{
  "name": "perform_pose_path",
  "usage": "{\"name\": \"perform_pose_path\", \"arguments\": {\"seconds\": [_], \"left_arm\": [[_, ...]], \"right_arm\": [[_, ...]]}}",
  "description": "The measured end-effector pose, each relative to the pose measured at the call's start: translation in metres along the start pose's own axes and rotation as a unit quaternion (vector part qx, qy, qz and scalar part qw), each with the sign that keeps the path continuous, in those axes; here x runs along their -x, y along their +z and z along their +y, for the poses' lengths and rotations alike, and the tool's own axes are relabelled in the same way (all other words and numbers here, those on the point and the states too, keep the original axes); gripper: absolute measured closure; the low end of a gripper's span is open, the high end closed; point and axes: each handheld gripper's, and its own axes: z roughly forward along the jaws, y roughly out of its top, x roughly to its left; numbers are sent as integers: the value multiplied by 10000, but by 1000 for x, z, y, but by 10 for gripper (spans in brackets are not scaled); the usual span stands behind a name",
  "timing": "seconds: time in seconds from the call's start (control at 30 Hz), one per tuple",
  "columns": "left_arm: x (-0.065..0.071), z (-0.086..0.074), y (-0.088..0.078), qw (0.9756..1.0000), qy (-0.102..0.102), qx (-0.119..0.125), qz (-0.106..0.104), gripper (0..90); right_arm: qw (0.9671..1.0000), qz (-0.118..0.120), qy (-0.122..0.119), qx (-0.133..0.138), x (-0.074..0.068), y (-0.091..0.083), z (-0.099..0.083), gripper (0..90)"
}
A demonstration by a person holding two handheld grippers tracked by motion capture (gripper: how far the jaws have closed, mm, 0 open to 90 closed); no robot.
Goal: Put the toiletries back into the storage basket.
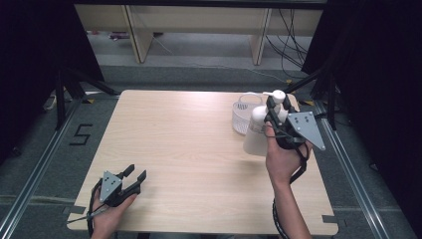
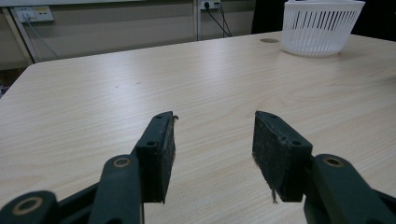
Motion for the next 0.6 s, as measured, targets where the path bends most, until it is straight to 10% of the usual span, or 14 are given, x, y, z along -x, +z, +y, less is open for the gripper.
{"name": "perform_pose_path", "arguments": {"seconds": [0.6], "left_arm": [[0, 0, 0, 10000, -9, 21, -21, 481]], "right_arm": [[10000, -75, 12, 16, 3, 9, 5, 601]]}}
